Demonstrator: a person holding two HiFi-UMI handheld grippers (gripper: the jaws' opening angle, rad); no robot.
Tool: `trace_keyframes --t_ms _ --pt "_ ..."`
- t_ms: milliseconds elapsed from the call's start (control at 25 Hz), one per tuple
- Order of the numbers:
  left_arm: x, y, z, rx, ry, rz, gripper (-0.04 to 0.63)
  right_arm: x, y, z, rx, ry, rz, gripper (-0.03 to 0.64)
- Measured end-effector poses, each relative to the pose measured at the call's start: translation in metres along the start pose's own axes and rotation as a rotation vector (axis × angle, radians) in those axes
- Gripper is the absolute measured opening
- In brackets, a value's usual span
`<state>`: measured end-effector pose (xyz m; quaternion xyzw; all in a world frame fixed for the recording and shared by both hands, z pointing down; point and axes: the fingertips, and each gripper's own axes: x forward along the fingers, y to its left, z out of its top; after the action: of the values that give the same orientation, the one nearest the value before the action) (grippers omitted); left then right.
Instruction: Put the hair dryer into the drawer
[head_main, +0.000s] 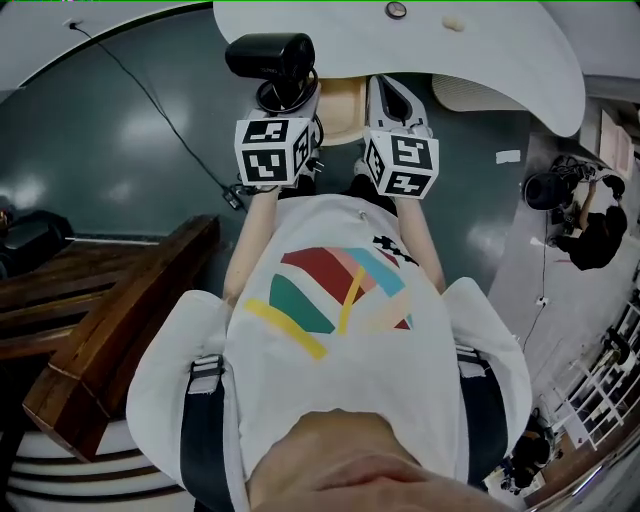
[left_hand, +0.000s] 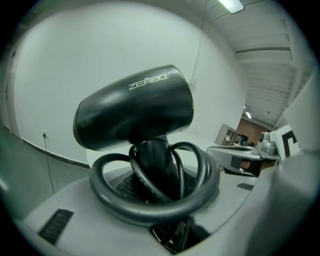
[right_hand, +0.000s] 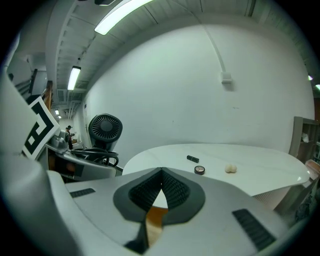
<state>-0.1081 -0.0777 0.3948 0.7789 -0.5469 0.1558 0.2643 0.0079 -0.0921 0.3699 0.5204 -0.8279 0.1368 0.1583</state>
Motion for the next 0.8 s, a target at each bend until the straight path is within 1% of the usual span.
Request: trace_keyframes --t_ms 200,320,440,520,640,720,800 --pt "0.005 -0.007 0.003 0.006 -0.003 0.081 0.19 0.005 -0.017 -0.003 0.016 0.02 0.064 0.011" --pt "0.009 -0.015 -0.006 0.042 0.043 0.108 0.19 0.008 -0.021 -0.006 0.002 0.029 0.107 0.011" --pt "0.013 -0.024 -0.03 0.089 0.166 0.095 0.19 0.009 -0.02 -0.01 -0.004 0.038 0.141 0.011" --pt "0.014 -0.026 -0.052 0.102 0.262 0.086 0.19 0.009 -0.015 -0.014 -0.007 0.048 0.162 0.011" --pt "0.014 -0.027 -0.084 0.076 0.385 0.062 0.19 0.009 -0.01 -0.021 0.002 0.067 0.177 0.011" --pt "0.012 -0.029 -0.106 0.045 0.471 0.04 0.19 0.009 -0.008 -0.027 0.014 0.083 0.173 0.011" --pt "0.012 -0.029 -0.126 0.03 0.546 0.025 0.19 0.008 -0.008 -0.034 0.024 0.098 0.164 0.011"
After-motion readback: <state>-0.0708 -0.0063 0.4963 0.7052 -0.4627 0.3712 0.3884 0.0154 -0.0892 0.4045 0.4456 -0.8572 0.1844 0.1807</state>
